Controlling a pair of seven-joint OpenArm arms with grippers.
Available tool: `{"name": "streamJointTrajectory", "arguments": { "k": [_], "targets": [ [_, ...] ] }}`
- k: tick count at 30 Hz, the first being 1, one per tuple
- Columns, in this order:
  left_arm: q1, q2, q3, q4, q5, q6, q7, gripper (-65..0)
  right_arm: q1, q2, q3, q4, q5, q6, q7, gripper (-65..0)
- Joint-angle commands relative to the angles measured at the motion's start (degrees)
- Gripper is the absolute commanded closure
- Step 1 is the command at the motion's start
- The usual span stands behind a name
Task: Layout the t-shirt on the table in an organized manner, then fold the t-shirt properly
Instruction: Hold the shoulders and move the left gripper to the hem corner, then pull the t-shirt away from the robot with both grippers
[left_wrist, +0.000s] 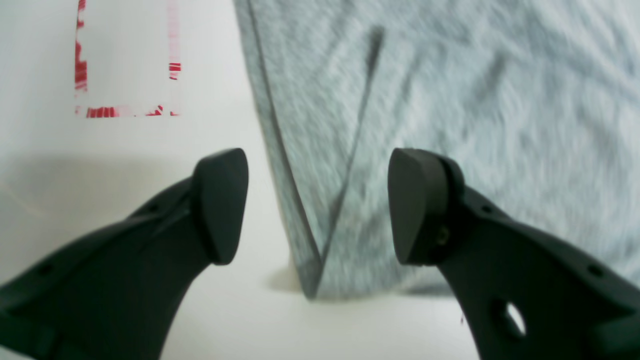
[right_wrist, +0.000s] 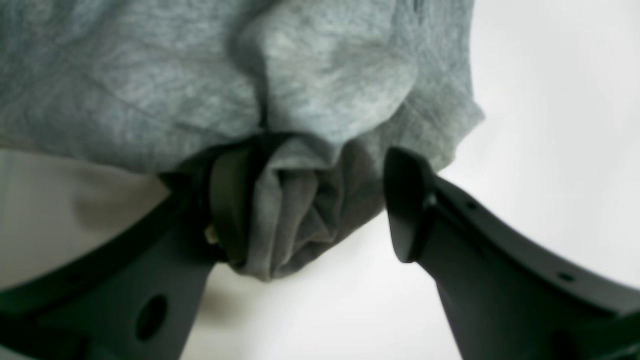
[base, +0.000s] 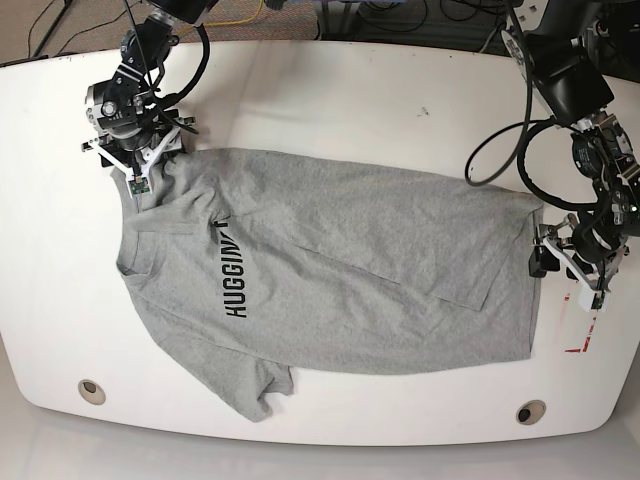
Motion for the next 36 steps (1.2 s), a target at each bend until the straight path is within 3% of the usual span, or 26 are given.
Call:
{"name": "streamJointTrajectory", "arguments": {
  "k": [1, 13, 19, 27, 36],
  "targets": [
    [-2.39, -0.88, -0.08, -0.72, -0.73, 0.05, -1.10, -41.4, 0.67, 0.23, 0.09, 2.51, -0.07, -0.05, 0.76, -37.6],
    [-0.36, -0.79, -0.08, -1.42, -0.73, 0.14, -1.19, -41.4, -2.32, 0.15, 0.18, 13.85, -0.34, -0.05, 0.58, -37.6],
    [1.57, -0.79, -0.08, -1.51, -0.82, 0.14, -1.80, -41.4, -1.96, 0.23, 0.18, 13.94, -0.34, -0.05, 0.58, -37.7],
    [4.29, -0.79, 4.14, -1.77, -0.73, 0.14, -8.66, -41.4, 0.58, 0.06, 0.18, 10.95, 0.19, -0.05, 0.58, -37.7],
    [4.91, -0.88, 6.42, -5.03, -0.73, 0.14, -9.27, -41.4, 2.34, 0.06, 0.18, 6.21, 0.28, -0.05, 0.67, -37.7]
  ]
}}
